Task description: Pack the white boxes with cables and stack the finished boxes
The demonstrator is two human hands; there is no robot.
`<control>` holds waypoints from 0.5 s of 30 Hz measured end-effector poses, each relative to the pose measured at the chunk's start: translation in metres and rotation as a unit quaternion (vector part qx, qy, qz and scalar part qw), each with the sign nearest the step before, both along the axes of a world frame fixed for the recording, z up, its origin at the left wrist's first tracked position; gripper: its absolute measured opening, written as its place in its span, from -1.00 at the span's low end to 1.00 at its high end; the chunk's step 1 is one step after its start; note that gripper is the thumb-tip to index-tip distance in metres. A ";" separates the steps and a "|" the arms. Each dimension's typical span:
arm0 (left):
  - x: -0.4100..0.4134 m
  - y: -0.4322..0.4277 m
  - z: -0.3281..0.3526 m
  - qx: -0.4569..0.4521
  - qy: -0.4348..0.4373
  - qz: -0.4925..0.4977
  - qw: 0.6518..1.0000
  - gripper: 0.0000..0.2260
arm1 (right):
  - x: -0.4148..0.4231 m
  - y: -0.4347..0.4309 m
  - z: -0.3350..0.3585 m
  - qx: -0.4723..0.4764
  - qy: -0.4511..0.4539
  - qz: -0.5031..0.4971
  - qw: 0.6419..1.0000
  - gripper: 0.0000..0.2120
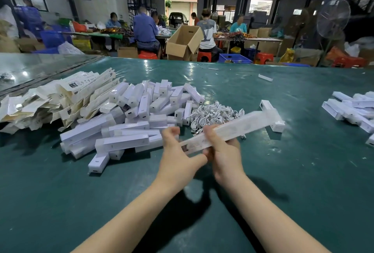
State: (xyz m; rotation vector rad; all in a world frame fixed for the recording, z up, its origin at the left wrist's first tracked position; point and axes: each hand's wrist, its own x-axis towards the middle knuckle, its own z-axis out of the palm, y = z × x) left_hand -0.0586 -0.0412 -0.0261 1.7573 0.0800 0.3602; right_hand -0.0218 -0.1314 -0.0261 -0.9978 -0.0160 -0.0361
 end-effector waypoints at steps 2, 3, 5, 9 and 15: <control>0.002 0.010 -0.003 0.204 -0.082 -0.011 0.975 -0.37 | -0.005 0.006 -0.003 -0.019 -0.014 0.062 0.998 -0.89; 0.003 0.016 -0.004 0.271 -0.087 -0.036 0.958 -0.37 | -0.005 0.005 -0.002 -0.036 -0.011 0.084 0.996 -0.85; 0.007 0.027 -0.005 0.364 -0.046 -0.070 0.928 -0.44 | -0.003 -0.002 0.000 -0.113 -0.011 0.106 0.988 -0.71; 0.010 0.041 -0.001 0.416 -0.010 -0.107 0.903 -0.71 | 0.004 -0.016 0.005 -0.102 -0.001 0.044 0.994 -0.61; 0.014 0.077 0.019 0.429 -0.039 0.093 0.898 -0.65 | 0.017 -0.040 0.010 -0.125 -0.052 -0.160 0.978 -0.82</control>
